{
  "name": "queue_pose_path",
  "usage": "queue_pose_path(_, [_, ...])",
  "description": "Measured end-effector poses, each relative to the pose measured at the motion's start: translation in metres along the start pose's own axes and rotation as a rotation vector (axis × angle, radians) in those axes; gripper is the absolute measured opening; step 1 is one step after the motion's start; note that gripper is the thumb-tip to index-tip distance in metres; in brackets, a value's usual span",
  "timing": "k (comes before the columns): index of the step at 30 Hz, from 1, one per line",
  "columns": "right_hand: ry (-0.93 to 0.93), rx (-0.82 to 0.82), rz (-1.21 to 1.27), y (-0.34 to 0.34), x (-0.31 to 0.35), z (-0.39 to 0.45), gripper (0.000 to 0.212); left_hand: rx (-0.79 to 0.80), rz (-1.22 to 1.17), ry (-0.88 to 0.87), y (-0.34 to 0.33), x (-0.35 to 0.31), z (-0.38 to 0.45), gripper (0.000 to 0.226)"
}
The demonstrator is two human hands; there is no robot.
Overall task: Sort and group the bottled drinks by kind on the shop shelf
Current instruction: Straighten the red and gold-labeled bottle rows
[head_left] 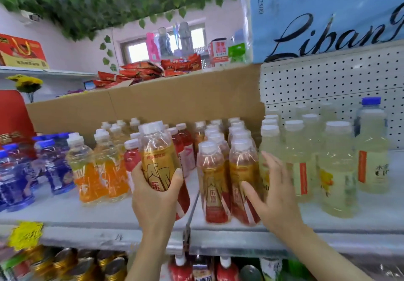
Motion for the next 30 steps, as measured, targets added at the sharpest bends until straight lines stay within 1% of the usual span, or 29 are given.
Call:
queue_pose_path(3, [-0.166, 0.004, 0.081, -0.023, 0.01, -0.01, 0.081, 0.056, -0.036, 0.06, -0.001, 0.02, 0.007, 0.055])
queue_pose_path(6, [-0.271, -0.023, 0.119, -0.037, 0.011, -0.014, 0.085, 0.099, -0.045, 0.051, -0.006, 0.033, 0.012, 0.054])
queue_pose_path(9, [-0.28, -0.04, 0.099, -0.042, 0.009, -0.015, 0.083, 0.131, -0.042, 0.051, -0.013, 0.041, 0.012, 0.06])
queue_pose_path(14, [-0.288, -0.05, 0.041, -0.046, 0.007, -0.015, 0.09, 0.139, 0.016, 0.026, -0.014, 0.05, 0.012, 0.071])
queue_pose_path(18, [-0.282, -0.053, 0.026, -0.049, 0.003, -0.016, 0.09, 0.158, 0.022, 0.02, -0.021, 0.049, 0.009, 0.076])
queue_pose_path(21, [-0.275, -0.056, 0.051, -0.048, 0.004, -0.017, 0.088, 0.262, -0.026, 0.018, -0.034, 0.048, 0.01, 0.085])
queue_pose_path(23, [-0.269, -0.054, 0.061, -0.047, 0.006, -0.017, 0.088, 0.331, -0.049, 0.035, -0.043, 0.049, 0.011, 0.084])
queue_pose_path(27, [-0.239, -0.043, 0.073, -0.045, 0.006, -0.017, 0.087, 0.405, -0.086, 0.112, -0.056, 0.055, 0.006, 0.076])
queue_pose_path(30, [-0.236, -0.041, 0.076, -0.044, 0.006, -0.016, 0.089, 0.446, -0.095, 0.147, -0.06, 0.066, 0.002, 0.082])
Point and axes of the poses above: each hand's wrist, its own z-axis towards the middle knuckle, its own y-axis out of the back of the hand, x = y × z, the point moved 2 cm from there along z, towards the middle knuckle, and after that the axes turned 2 degrees about -x, right-handed, at the moved point
